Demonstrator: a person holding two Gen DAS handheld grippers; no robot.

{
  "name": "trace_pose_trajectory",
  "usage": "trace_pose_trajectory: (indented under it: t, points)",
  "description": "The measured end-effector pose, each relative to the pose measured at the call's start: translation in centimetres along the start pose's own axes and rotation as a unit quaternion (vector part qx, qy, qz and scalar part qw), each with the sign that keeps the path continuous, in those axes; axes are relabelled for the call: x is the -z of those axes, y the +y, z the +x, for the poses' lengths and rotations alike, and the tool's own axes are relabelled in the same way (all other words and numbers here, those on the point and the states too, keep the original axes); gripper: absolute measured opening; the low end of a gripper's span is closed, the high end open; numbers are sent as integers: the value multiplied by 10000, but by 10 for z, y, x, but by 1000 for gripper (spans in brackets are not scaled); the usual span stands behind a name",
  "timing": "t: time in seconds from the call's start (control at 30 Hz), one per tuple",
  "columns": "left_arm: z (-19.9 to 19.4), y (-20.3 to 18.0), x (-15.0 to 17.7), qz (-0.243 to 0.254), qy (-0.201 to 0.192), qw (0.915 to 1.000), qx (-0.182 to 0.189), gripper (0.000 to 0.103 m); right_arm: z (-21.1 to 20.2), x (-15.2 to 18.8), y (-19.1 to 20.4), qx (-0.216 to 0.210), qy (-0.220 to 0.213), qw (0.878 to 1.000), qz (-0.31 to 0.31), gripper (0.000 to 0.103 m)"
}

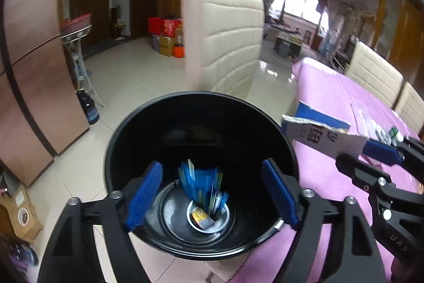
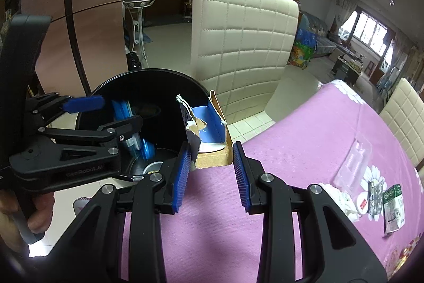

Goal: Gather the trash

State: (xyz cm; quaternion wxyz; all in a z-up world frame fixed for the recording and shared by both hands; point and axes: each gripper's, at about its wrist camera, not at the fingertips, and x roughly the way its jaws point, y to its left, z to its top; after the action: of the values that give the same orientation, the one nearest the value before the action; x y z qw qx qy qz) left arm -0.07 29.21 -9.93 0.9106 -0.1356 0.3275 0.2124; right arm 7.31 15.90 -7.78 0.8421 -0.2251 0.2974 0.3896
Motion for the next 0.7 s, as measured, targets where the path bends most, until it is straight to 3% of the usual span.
trace_pose_trajectory:
  t: [0.37,0.43,0.47,0.5,0.7]
  points:
    - [-16,27,2,-185,-254,9972,-677,79,10,-11,26,-365,-3,9991,-193,37]
    - [-19,34,0,-260,-304,9955,-861,79,11,-14,29,-582,-41,9981,-206,43]
    - [-21,38,0,-308,-327,9947,-926,79,11,-16,30,-568,-101,9982,-174,64]
    - [-23,42,-1,-359,-345,9941,-968,79,9,-16,31,-487,-197,9985,-152,76]
    - [-29,37,3,-406,-313,9955,-802,79,-4,-3,13,-89,-172,9998,58,74]
